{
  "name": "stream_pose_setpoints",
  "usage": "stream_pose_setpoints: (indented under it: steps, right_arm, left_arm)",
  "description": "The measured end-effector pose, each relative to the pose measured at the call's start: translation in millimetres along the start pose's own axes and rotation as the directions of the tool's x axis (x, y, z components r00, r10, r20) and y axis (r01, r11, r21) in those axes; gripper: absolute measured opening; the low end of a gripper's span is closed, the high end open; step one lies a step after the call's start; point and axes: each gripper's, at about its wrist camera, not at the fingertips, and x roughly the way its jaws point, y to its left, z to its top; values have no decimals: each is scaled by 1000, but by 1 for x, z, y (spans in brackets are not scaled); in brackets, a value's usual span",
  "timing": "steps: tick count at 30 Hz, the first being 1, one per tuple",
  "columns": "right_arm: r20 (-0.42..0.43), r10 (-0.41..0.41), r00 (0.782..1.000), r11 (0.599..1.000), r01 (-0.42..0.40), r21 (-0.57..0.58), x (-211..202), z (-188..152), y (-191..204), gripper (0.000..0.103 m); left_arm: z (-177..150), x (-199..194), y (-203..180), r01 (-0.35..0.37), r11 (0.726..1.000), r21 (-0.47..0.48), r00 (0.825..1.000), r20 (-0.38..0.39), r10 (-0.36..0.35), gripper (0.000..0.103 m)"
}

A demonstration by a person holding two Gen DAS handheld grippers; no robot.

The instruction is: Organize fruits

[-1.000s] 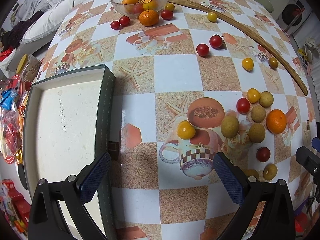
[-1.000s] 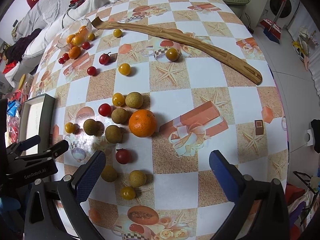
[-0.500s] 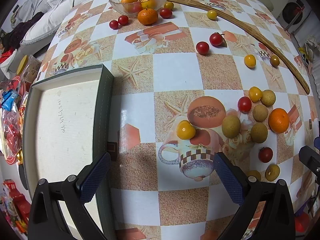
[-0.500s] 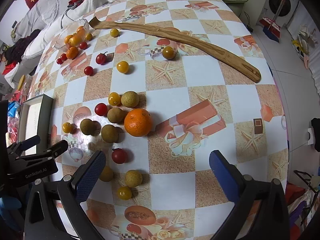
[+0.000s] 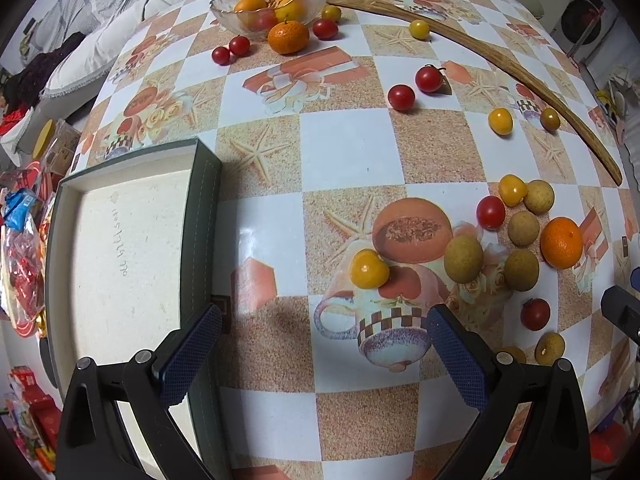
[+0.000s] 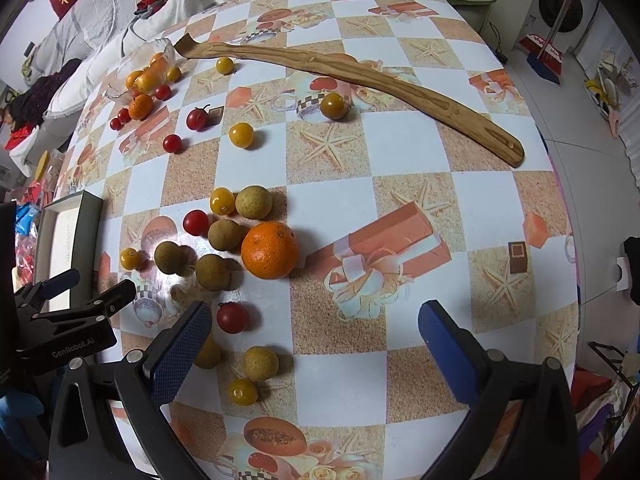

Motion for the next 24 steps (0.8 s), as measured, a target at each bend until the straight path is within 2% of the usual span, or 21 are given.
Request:
stream_pose_setpoints:
  steps: [4,10,11,12,14,18,22,24]
  right_arm:
    - [5,7,1000,1000,-7,-4,5,7,0,103]
    - [-13,16,1000,1000,-16,-18,17,16,2,101]
    - [-21,8,1000,1000,-9,-25,19,18,2,100]
    - [-23,8,1000,1000,-8,-30,21,19,3,99]
    - [-27,12,1000,999,-13,-44,24,22,5,98]
    - [-56,26,998,997,-30,-70,36,26,11,82]
    - [-85,76,994,995,-81,-58,51,27,14,76]
    - [-67,75,995,994,-80,-74,51,28,18,75]
  left_arm:
    - [3,3,-7,-1,1000,18,1000,13,1,103]
    - [5,10,-15,-4,999,43,1000,-14,5,103]
    - [5,12,-14,-2,999,48,1000,-27,4,99]
    - [5,13,-16,-3,999,52,1000,-30,4,89]
    - [6,19,-16,2,998,60,998,-61,2,87]
    - [13,21,-15,5,998,58,998,-69,-1,87]
    - [14,19,-19,6,999,42,998,-57,-3,86]
    - [13,19,-21,29,999,26,998,-49,-27,79]
